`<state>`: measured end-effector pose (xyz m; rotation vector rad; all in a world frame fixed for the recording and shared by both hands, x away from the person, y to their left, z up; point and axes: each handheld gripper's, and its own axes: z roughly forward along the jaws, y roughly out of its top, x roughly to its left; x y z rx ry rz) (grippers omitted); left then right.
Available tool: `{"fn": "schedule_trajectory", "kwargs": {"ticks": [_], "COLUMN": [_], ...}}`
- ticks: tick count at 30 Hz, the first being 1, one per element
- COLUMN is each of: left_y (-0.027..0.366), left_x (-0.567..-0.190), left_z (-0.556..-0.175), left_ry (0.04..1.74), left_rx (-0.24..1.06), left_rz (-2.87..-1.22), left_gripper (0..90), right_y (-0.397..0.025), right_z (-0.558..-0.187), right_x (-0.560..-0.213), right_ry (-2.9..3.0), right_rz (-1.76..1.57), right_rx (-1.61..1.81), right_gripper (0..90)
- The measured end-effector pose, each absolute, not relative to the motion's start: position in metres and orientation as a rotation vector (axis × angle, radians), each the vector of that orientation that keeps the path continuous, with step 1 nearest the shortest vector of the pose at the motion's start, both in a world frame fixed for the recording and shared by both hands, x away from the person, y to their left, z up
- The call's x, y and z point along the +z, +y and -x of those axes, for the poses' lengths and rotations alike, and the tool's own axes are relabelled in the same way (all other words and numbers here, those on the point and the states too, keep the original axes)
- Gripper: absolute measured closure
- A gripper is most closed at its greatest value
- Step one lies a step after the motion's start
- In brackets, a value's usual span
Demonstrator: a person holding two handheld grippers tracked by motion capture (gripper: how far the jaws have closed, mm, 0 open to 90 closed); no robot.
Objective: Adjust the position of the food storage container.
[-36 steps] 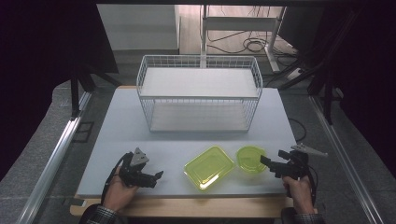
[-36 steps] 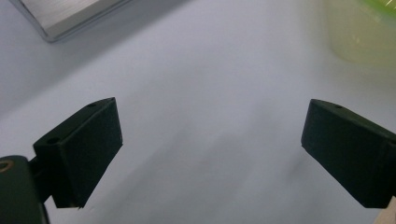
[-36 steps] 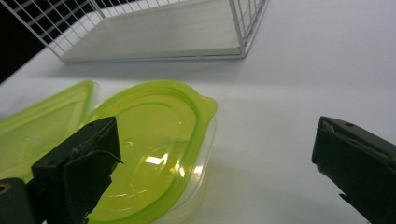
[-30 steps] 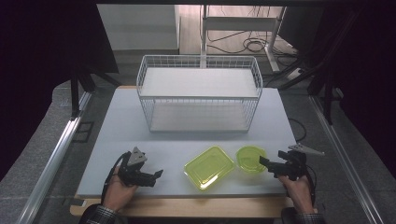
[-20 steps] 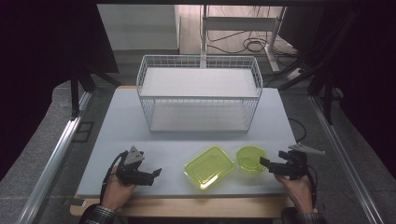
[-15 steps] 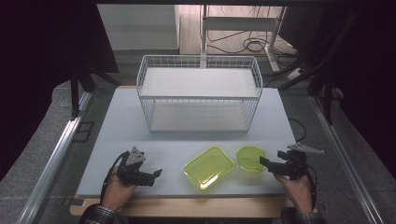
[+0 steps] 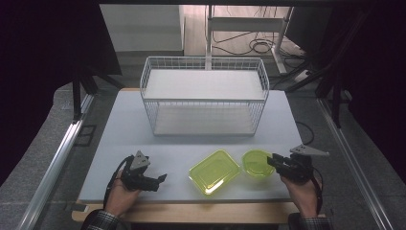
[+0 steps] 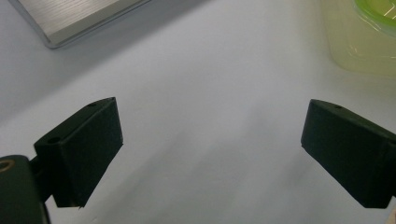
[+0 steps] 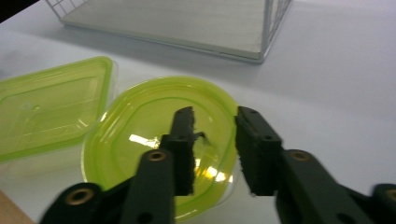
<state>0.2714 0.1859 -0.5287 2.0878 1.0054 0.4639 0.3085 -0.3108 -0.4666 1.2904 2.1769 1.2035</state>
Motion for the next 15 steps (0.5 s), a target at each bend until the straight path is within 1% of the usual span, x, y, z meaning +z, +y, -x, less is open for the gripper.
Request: {"fn": "schedule_trajectory", "kwargs": {"ticks": [1,2,3,4,6,7,8,15], "left_y": [0.186,0.186,0.186,0.186,0.185,0.185,0.185,0.185], "left_x": [-0.529,-0.529,-0.529,-0.529,-0.529,-0.529,-0.528,-0.529], "left_z": [-0.271,-0.272,-0.272,-0.272,-0.272,-0.272,-0.271,-0.272], "left_ry": [1.005,1.005,1.005,1.002,1.000,1.000,0.999,1.000], "left_rx": [0.464,0.465,0.465,0.466,0.469,0.469,0.471,0.471], "left_rz": [-2.088,-2.090,-2.090,-2.091,-2.093,-2.093,-2.091,-2.094], "left_gripper": [5.2,5.2,5.2,5.2,5.2,5.3,5.3,5.4], "right_y": [-0.311,-0.307,-0.307,-0.304,-0.299,-0.299,-0.293,-0.275], "right_z": [-0.308,-0.309,-0.309,-0.310,-0.310,-0.310,-0.310,-0.311], "right_x": [-0.467,-0.466,-0.466,-0.465,-0.464,-0.464,-0.463,-0.461], "right_ry": [2.177,2.190,2.190,2.206,2.221,2.221,2.239,2.283], "right_rz": [-1.290,-1.287,-1.287,-1.282,-1.267,-1.267,-1.247,-1.195], "right_rx": [1.203,1.195,1.195,1.196,1.201,1.201,1.202,1.204], "right_gripper": [70.5,76.6,76.6,81.0,85.3,85.3,88.3,89.2]}}
